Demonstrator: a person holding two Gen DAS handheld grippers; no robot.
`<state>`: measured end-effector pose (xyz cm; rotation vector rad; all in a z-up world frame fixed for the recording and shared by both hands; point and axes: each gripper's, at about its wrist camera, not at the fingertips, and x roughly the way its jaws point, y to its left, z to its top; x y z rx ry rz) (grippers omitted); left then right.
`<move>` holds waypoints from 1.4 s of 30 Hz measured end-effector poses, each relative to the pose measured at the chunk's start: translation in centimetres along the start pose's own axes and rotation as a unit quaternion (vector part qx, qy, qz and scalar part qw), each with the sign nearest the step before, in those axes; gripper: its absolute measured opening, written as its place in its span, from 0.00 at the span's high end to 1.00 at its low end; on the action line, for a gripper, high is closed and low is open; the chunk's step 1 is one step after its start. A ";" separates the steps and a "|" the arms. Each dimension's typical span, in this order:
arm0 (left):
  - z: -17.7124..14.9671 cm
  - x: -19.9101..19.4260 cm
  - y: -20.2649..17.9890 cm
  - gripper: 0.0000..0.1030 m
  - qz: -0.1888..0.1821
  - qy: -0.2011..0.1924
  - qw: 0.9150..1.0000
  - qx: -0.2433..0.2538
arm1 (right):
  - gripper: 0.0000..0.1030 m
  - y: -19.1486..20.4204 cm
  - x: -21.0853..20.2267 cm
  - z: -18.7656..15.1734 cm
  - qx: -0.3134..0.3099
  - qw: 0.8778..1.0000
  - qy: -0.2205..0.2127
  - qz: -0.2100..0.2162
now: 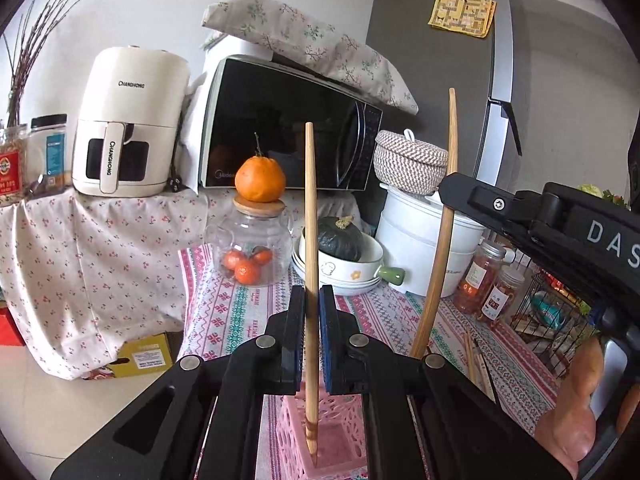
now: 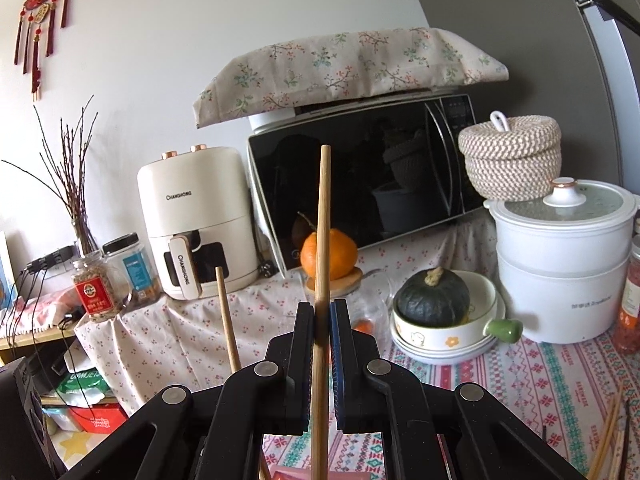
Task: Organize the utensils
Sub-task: 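Carry both chopsticks upright into the pink basket and open both tools, then move both tools back over the remaining chopsticks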
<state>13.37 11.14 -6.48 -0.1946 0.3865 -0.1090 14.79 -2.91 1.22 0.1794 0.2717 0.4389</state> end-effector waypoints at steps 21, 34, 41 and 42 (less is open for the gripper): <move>2.3 -1.6 1.9 0.92 -0.011 0.071 0.994 -0.085 | 0.93 0.9 1.1 -1.7 -0.040 0.995 0.086 0.006; 2.2 -2.0 3.0 0.91 0.002 0.132 0.984 -0.123 | 0.91 1.3 4.7 -3.2 -0.049 0.975 0.218 0.015; 2.5 -2.5 2.7 0.89 -0.012 0.134 0.982 -0.133 | 0.50 0.9 3.5 -2.4 -0.039 0.977 0.210 0.013; 2.6 -2.6 2.7 0.87 -0.014 0.135 0.981 -0.135 | 0.49 0.8 3.2 -2.4 -0.034 0.977 0.211 0.018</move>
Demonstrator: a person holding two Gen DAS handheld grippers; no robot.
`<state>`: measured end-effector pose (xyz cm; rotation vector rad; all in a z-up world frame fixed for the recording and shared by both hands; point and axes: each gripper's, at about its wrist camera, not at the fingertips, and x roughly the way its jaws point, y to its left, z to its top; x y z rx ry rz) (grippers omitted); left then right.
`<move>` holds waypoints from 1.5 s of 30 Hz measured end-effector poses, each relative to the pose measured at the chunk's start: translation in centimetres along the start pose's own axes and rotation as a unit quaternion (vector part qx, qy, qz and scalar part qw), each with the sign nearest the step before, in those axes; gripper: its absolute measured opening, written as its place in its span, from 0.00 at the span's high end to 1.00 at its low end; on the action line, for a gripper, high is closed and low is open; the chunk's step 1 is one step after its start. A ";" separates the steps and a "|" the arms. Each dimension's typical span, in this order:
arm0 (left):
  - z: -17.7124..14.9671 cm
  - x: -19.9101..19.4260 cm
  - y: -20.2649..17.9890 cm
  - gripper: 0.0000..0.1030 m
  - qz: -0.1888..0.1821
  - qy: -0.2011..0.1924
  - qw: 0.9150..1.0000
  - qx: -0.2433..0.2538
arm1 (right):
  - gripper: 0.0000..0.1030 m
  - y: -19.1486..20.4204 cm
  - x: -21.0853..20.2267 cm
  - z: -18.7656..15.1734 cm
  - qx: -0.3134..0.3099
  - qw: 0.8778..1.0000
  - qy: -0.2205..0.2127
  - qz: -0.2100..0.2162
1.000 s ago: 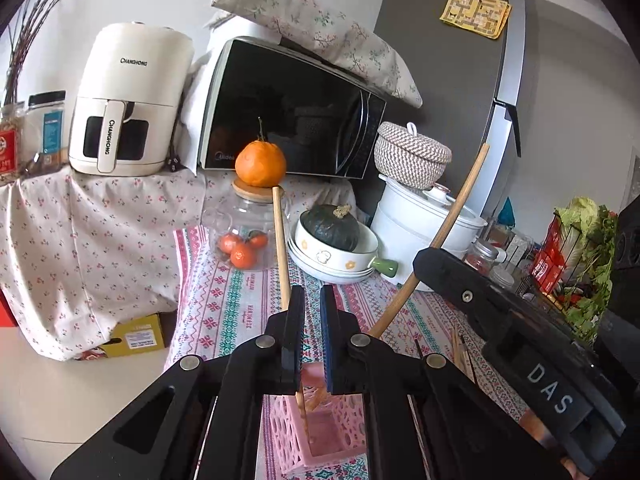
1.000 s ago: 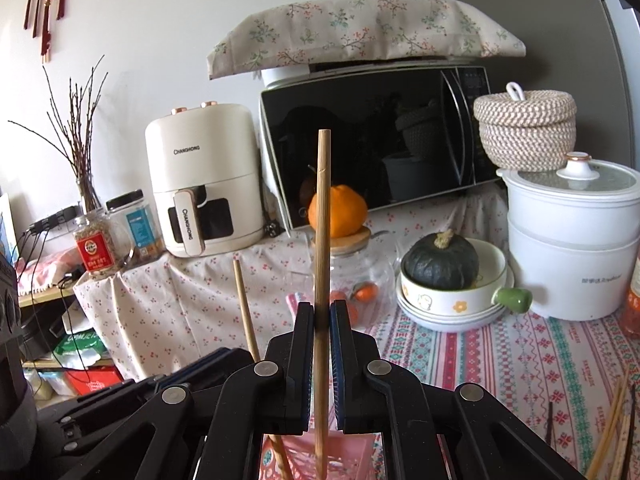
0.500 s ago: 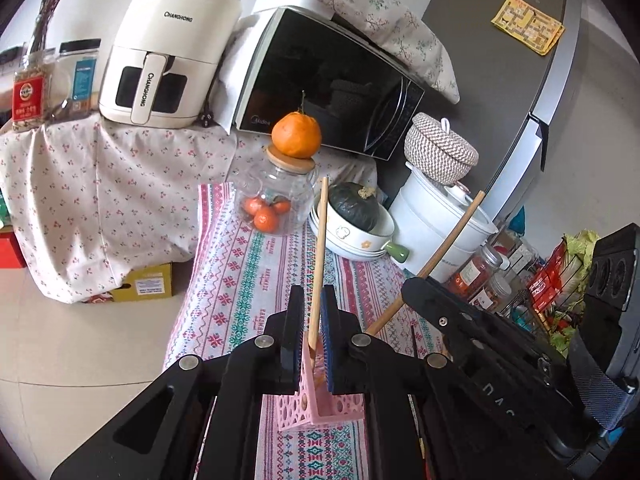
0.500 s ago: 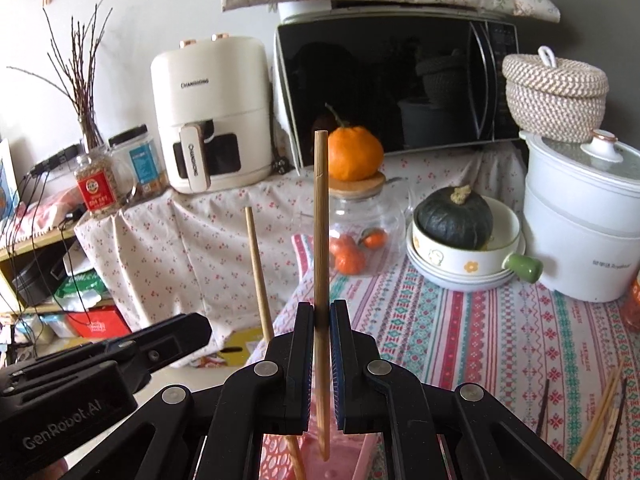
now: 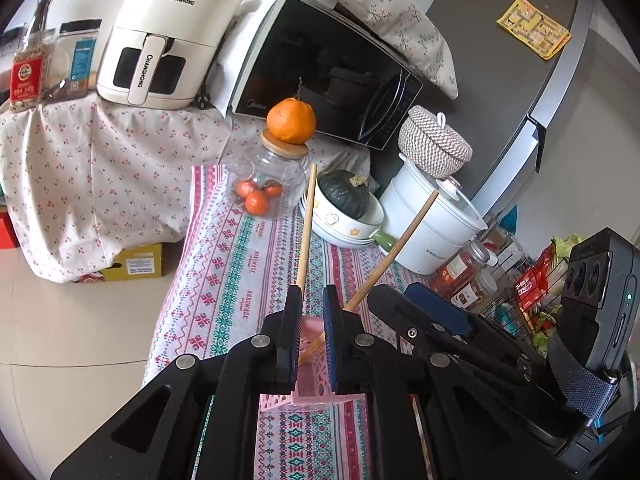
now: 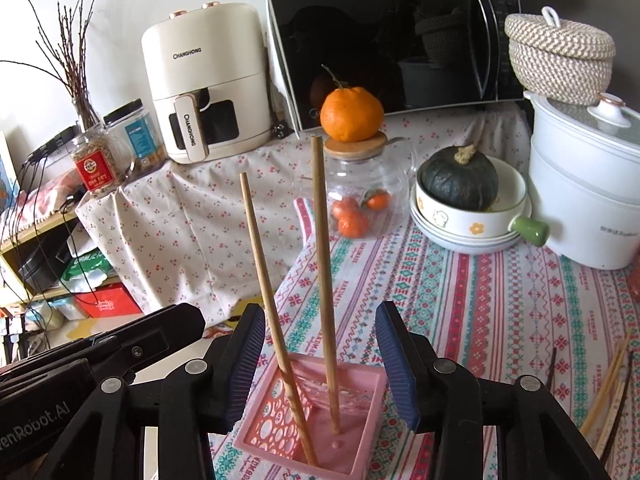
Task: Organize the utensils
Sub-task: 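Move both tools back over the remaining chopsticks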
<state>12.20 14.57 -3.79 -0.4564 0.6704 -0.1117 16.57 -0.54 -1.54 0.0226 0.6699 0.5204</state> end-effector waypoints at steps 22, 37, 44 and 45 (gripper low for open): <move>-5.1 0.7 -8.5 0.62 -0.028 0.068 0.990 0.124 | 0.42 -19.3 -11.3 -4.1 0.238 0.967 0.053 -0.080; -10.8 12.1 -19.0 0.56 -0.022 0.205 0.953 0.223 | 0.42 -25.1 -12.7 -6.9 0.360 0.922 0.105 -0.094; -10.5 22.4 -22.7 0.66 0.006 0.235 0.941 0.241 | 0.42 -27.6 -14.6 -7.8 0.405 0.908 0.081 -0.075; -10.4 23.6 -22.8 0.71 0.015 0.241 0.939 0.244 | 0.42 -27.9 -14.6 -7.9 0.410 0.905 0.082 -0.077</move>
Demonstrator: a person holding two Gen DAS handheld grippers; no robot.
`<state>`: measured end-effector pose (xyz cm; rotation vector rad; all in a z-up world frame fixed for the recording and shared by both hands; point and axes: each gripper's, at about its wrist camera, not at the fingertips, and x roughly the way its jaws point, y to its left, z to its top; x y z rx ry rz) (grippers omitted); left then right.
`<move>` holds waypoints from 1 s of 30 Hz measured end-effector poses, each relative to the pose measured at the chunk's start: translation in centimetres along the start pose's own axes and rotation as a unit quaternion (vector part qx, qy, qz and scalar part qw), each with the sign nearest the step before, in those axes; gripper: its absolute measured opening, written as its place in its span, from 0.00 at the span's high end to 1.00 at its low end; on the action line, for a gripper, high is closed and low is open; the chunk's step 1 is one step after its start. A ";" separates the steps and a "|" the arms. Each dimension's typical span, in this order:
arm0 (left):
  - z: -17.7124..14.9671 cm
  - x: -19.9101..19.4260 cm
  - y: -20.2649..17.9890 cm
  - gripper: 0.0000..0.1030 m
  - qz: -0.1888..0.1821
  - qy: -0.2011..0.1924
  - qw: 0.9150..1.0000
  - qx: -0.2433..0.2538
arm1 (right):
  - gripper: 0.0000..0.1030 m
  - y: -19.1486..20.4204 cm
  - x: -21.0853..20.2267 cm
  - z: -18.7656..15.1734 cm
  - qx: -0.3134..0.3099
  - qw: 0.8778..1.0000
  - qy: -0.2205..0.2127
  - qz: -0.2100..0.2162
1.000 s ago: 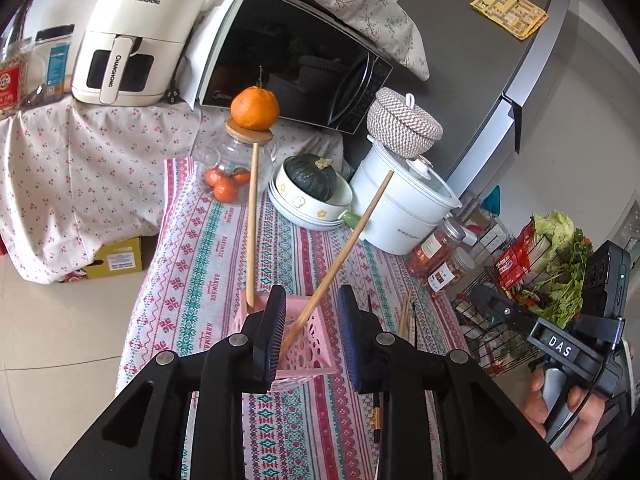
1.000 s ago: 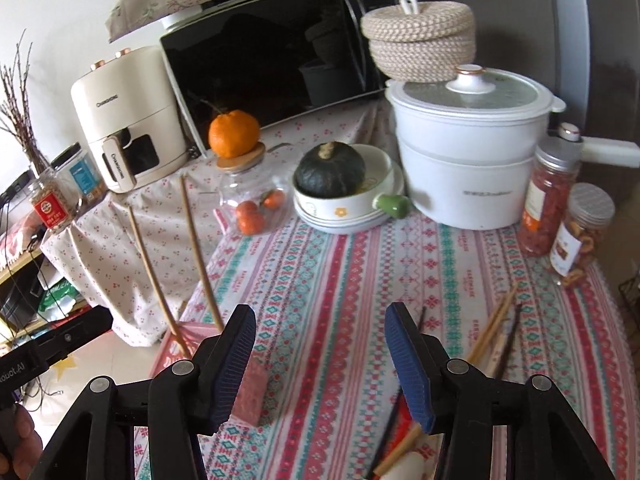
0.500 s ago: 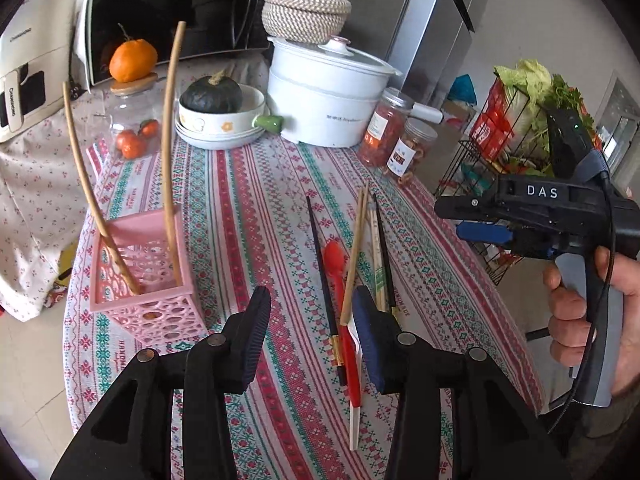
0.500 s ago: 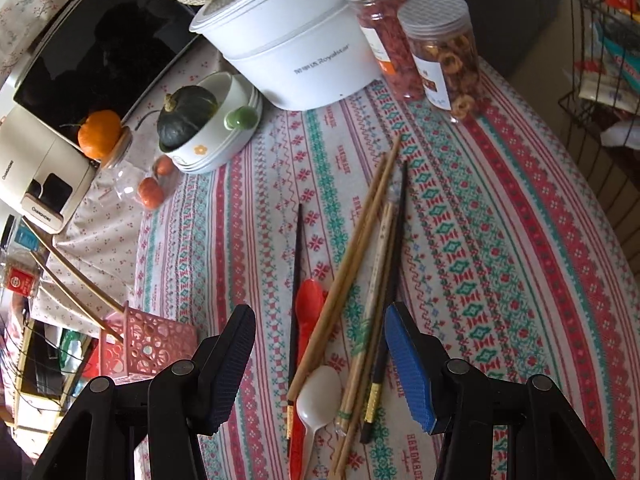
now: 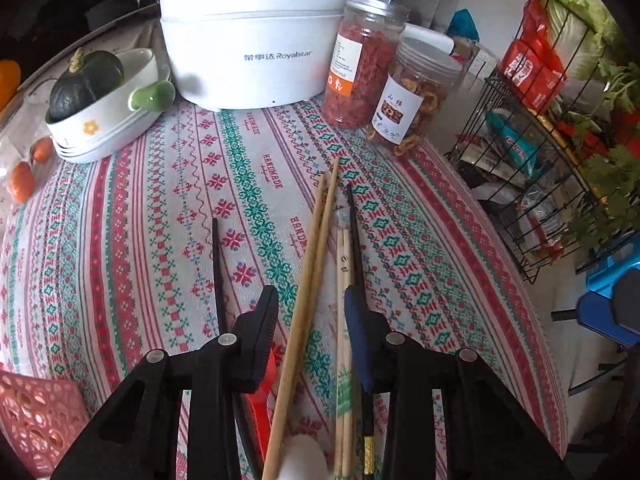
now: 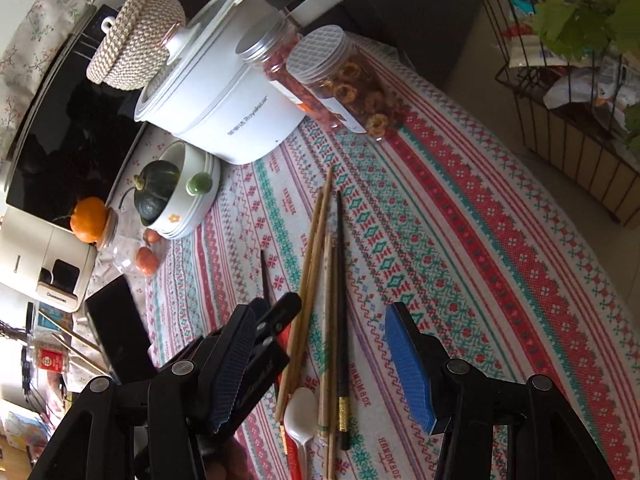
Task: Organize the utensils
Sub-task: 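Move both tools back over the remaining chopsticks, then close the left tool on another bamboo chopstick and lift it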
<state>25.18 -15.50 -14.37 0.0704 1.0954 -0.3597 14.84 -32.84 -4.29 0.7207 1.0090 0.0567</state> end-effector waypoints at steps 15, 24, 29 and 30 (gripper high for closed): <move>1.2 0.9 1.0 0.93 -0.025 -0.004 0.999 -0.025 | 0.43 0.6 1.2 0.4 -0.029 0.999 0.019 0.004; -3.3 -1.1 2.3 0.93 -0.104 0.026 0.992 -0.065 | 0.43 1.4 3.5 -0.2 -0.049 0.997 0.051 -0.010; -4.9 -0.5 2.1 0.93 -0.091 0.032 0.994 -0.055 | 0.43 1.8 4.4 -0.7 -0.054 0.997 0.061 -0.017; -5.0 -0.4 2.3 0.93 -0.100 0.032 0.993 -0.062 | 0.43 1.9 4.5 -0.8 -0.057 0.996 0.062 -0.013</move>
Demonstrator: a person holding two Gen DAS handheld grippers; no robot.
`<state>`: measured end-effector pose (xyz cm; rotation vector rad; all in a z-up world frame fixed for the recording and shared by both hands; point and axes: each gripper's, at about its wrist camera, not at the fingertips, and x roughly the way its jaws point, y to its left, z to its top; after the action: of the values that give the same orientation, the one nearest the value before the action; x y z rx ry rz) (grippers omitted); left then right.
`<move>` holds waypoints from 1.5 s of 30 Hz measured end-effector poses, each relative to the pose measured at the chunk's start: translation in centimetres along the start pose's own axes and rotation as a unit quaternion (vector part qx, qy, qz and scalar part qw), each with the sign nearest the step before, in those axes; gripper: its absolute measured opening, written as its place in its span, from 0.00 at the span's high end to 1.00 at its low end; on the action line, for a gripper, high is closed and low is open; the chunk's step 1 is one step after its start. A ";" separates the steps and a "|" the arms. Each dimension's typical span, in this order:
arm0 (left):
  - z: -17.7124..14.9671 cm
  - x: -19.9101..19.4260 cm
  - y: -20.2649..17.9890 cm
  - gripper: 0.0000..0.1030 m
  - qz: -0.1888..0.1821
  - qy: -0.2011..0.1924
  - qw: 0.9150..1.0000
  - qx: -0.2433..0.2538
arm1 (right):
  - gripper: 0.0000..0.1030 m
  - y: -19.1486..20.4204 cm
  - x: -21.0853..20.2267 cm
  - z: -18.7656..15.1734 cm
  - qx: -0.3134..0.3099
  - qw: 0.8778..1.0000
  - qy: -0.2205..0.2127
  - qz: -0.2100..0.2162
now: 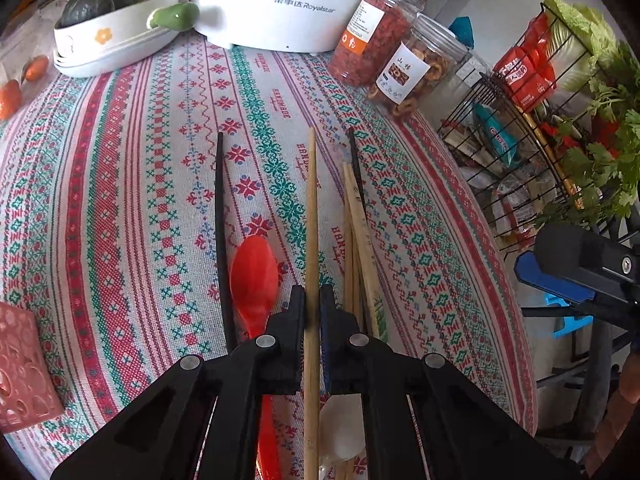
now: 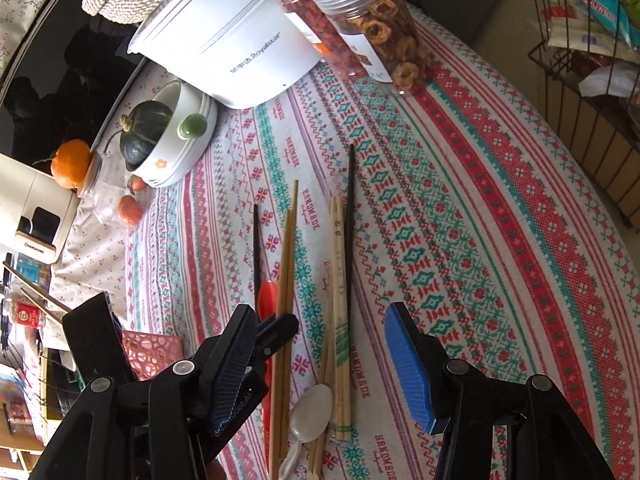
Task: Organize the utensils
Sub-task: 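Close the left tool on another bamboo chopstick and lift it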
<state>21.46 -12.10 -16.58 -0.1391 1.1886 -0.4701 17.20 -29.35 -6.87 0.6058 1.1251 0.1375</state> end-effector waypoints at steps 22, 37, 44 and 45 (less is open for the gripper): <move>0.1 1.0 1.1 0.93 0.009 0.010 1.000 -0.027 | 0.43 0.5 0.8 -0.1 -0.009 1.000 0.010 -0.004; 0.2 1.2 1.0 0.92 0.010 0.007 0.999 -0.040 | 0.43 0.6 0.6 -0.1 -0.010 1.000 0.009 0.001; 0.2 0.6 1.1 0.92 0.018 0.005 0.999 -0.040 | 0.43 0.4 0.5 -0.2 -0.008 1.000 0.008 0.002; 0.2 0.6 1.1 0.92 0.020 0.004 0.999 -0.041 | 0.43 0.4 0.5 -0.1 -0.008 1.000 0.008 0.002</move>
<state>22.11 -11.40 -17.37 -0.1840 1.2159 -0.3884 17.35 -28.80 -7.11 0.5949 1.1367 0.1550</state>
